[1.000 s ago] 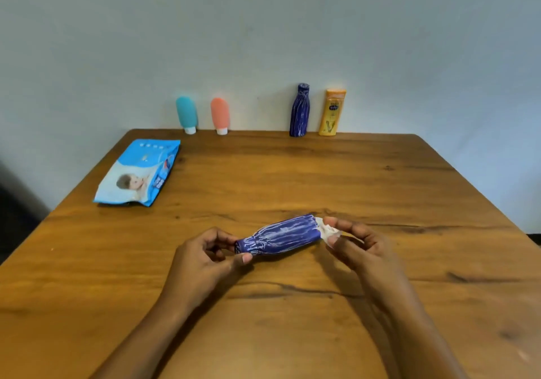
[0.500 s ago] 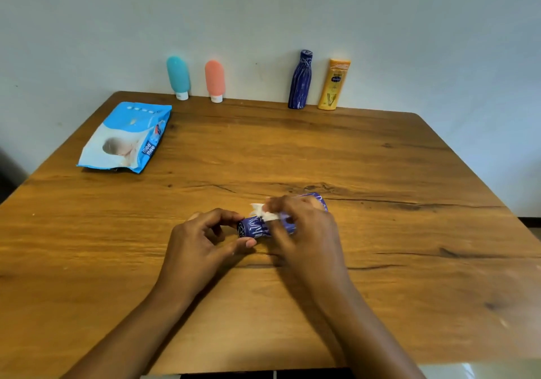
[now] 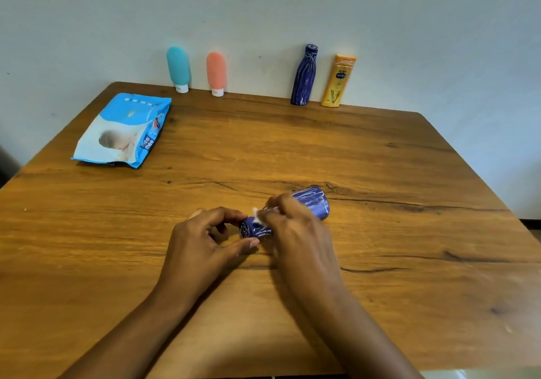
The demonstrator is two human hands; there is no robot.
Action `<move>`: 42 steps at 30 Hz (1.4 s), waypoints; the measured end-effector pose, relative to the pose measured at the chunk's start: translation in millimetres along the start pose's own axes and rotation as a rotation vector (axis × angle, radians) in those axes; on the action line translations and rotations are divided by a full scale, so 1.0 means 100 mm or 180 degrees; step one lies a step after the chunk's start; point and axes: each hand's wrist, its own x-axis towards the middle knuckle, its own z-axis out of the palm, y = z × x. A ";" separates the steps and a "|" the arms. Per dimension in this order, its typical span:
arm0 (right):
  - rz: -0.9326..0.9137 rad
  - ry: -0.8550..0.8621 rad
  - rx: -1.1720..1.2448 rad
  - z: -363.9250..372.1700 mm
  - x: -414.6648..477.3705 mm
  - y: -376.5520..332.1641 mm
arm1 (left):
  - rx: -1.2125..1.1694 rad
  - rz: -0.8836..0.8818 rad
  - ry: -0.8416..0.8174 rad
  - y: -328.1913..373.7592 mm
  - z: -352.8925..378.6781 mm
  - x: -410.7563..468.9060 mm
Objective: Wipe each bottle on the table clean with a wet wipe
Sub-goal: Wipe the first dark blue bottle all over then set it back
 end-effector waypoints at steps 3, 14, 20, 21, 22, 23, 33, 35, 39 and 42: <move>0.0302 0.0121 -0.0067 0.01 0.06 0.04 | 0.0024 0.0016 0.0046 0.03 0.01 0.00; 0.0197 0.0233 -0.0019 0.08 0.02 0.06 | -0.0282 0.0171 0.0040 0.03 0.01 -0.01; 0.0224 0.0237 -0.0028 0.05 0.03 0.23 | -0.0253 0.0203 -0.0008 0.02 0.01 -0.01; 0.0420 0.0308 -0.0055 0.03 0.09 0.32 | -0.0270 0.0215 0.0002 0.02 0.01 -0.01; 0.0534 0.0330 -0.0085 0.03 0.13 0.37 | -0.0272 0.0227 0.0001 0.03 0.01 -0.01; 0.0539 0.0294 -0.0112 0.03 0.13 0.34 | -0.0272 0.0225 -0.0006 0.04 0.01 -0.01; 0.0445 0.0259 -0.0132 0.02 0.17 0.36 | -0.0139 0.0374 -0.0055 0.07 0.01 -0.01; 0.0002 0.0001 -0.0078 0.03 0.03 0.10 | -0.0107 0.0379 -0.0053 0.08 0.00 -0.02; 0.0027 0.0070 0.0020 0.02 0.06 0.27 | -0.0168 0.0386 -0.0042 0.08 0.00 -0.02; 0.0610 0.0326 -0.0116 0.04 0.20 0.52 | -0.0257 0.0351 0.0003 0.07 0.01 -0.01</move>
